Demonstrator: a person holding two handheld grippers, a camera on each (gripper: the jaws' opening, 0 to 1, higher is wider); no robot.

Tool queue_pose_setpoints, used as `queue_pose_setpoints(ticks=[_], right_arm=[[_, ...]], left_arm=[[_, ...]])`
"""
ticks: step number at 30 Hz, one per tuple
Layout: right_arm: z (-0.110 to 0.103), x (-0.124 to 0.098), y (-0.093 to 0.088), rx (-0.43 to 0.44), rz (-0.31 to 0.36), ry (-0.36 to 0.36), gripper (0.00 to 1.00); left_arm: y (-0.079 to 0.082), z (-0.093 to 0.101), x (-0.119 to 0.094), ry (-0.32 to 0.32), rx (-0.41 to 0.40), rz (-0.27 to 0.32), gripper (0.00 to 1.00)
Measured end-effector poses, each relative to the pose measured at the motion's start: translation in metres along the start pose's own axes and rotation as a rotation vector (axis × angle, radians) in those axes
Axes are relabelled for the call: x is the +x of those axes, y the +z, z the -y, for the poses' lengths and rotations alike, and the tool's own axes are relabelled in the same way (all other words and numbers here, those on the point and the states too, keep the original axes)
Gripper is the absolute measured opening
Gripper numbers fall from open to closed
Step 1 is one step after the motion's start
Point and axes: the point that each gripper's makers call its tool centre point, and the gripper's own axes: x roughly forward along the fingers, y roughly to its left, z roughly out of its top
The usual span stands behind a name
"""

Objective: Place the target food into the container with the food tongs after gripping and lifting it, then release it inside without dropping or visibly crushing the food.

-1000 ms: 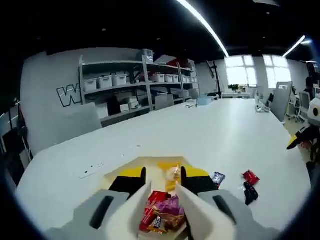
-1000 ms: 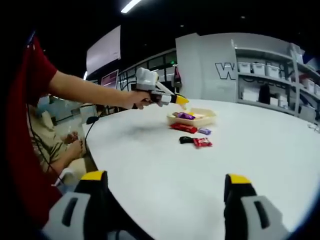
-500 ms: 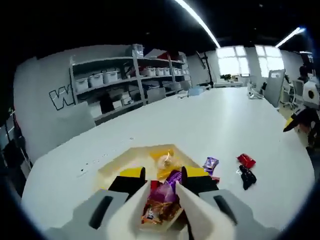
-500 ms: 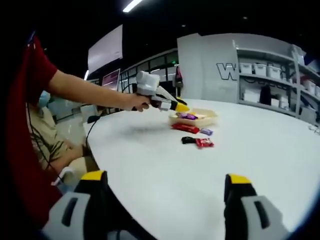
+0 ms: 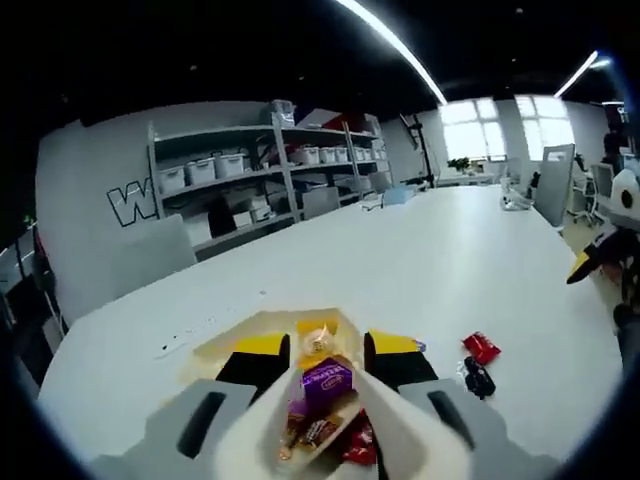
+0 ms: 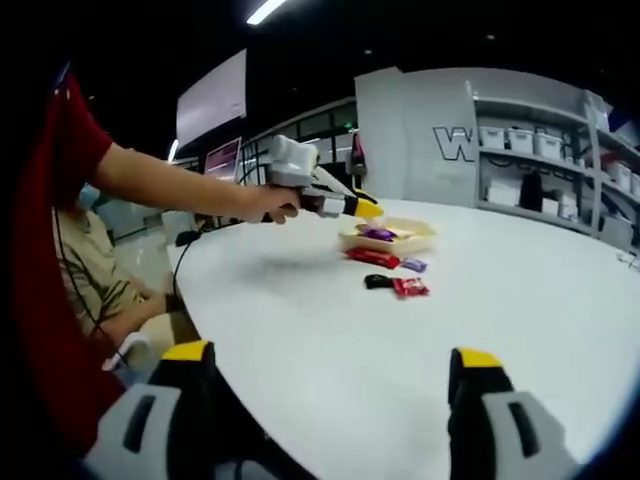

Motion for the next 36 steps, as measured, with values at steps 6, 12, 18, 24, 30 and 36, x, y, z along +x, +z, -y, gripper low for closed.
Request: queue_pose_setpoints(ticks=[6,12,18,24,30,36], right_arm=[[-0.003,0.000,0.001,-0.004,0.004,0.008,0.96],[-0.002,-0.003,0.001,0.001,0.010,0.004,0.96],[-0.004,-0.003,0.001,-0.003,0.008,0.009,0.96],[-0.006,-0.003,0.004,0.002,0.015,0.016,0.97],[-0.007,-0.003,0.005,-0.003,0.016,0.019,0.97],[-0.007,-0.004,0.004,-0.006,0.011,0.018,0.97]], left_arm=[[-0.003,0.022,-0.001,-0.037,-0.008,-0.006,0.28],[-0.005,0.028,-0.001,-0.065,-0.038,-0.015,0.28],[-0.009,0.036,-0.002,-0.086,-0.082,-0.031,0.28],[-0.015,0.053,-0.005,-0.131,-0.129,-0.055,0.28],[-0.020,0.072,-0.005,-0.173,-0.125,-0.067,0.28],[-0.022,0.085,-0.003,-0.205,-0.146,-0.073,0.29]])
